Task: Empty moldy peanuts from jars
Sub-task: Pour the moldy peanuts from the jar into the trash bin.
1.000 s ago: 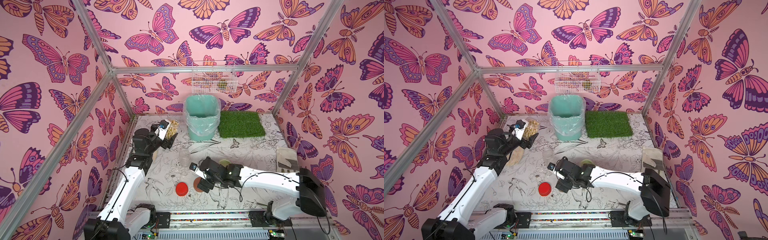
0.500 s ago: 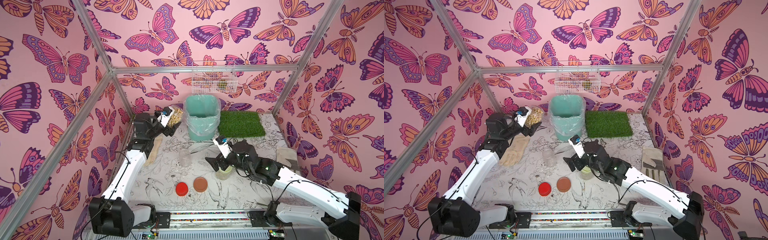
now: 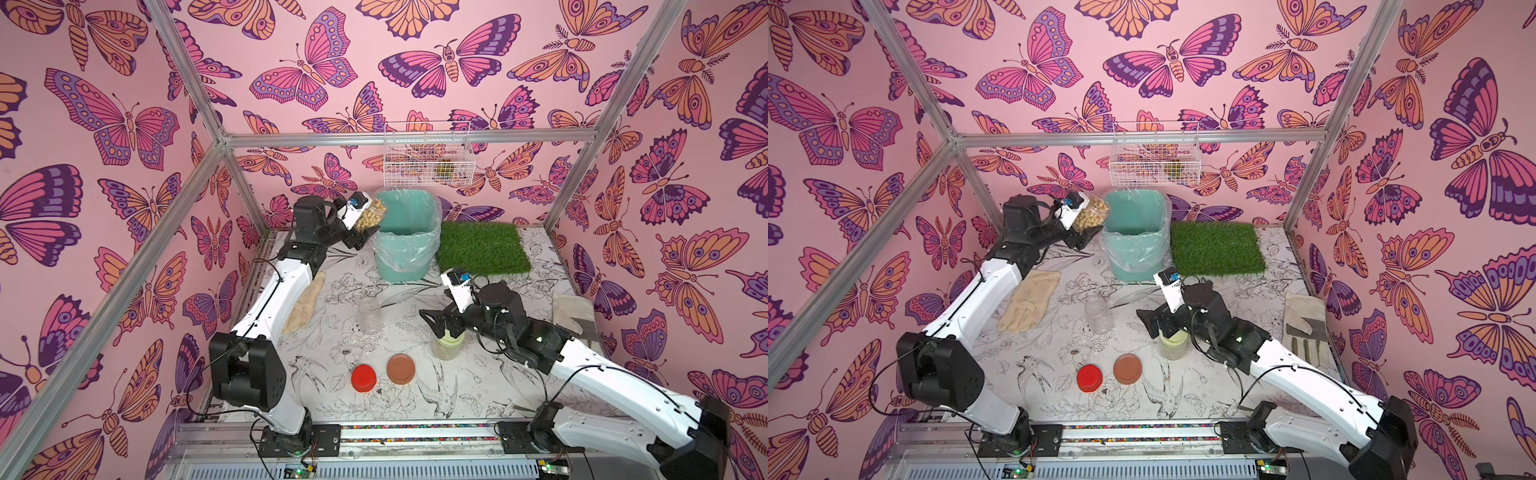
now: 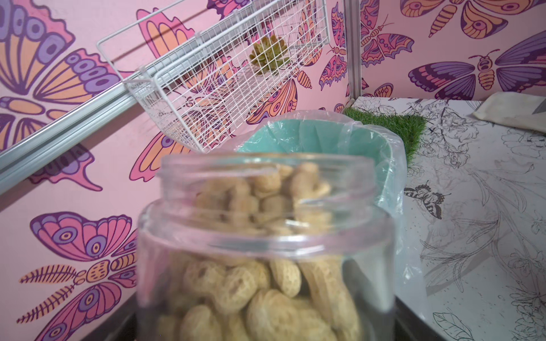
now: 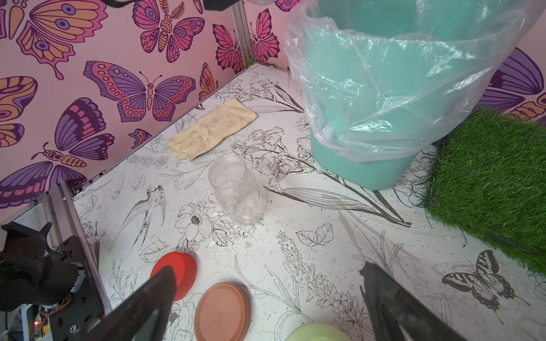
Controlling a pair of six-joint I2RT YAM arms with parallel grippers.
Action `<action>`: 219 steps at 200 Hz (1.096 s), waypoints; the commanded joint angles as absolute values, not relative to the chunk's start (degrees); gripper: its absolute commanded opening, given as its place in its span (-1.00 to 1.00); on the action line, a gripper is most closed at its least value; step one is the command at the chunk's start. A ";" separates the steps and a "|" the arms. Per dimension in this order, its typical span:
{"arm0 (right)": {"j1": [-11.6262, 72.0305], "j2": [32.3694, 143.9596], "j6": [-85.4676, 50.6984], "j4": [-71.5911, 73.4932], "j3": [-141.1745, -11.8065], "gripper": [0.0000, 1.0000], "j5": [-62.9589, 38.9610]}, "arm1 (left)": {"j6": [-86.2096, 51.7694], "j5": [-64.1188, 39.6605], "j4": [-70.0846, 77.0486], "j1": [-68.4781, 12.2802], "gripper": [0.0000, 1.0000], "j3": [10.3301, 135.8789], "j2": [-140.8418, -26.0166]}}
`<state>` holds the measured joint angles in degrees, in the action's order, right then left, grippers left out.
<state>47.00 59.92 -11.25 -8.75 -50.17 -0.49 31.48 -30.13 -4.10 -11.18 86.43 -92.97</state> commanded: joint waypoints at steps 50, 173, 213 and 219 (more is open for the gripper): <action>44.48 56.99 -12.74 -4.56 -47.25 0.98 -1.91 | 49.34 -20.64 -15.77 -15.28 -1.00 104.55 -101.41; 42.50 52.89 -13.70 -2.62 -42.38 0.98 -1.82 | 83.28 -3.64 -26.20 -24.46 -1.00 130.29 -118.27; 42.23 50.91 -13.38 -2.59 -40.62 0.98 -1.15 | 93.69 1.20 -26.72 -26.09 -1.00 132.06 -120.30; 42.19 50.74 -13.28 -2.62 -40.52 0.98 -1.18 | 94.91 1.59 -26.72 -26.23 -1.00 132.04 -120.40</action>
<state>42.74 52.03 -13.08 -3.79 -40.95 -1.74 86.56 -2.42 -29.04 -26.09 129.40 -120.46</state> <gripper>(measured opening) 0.991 0.871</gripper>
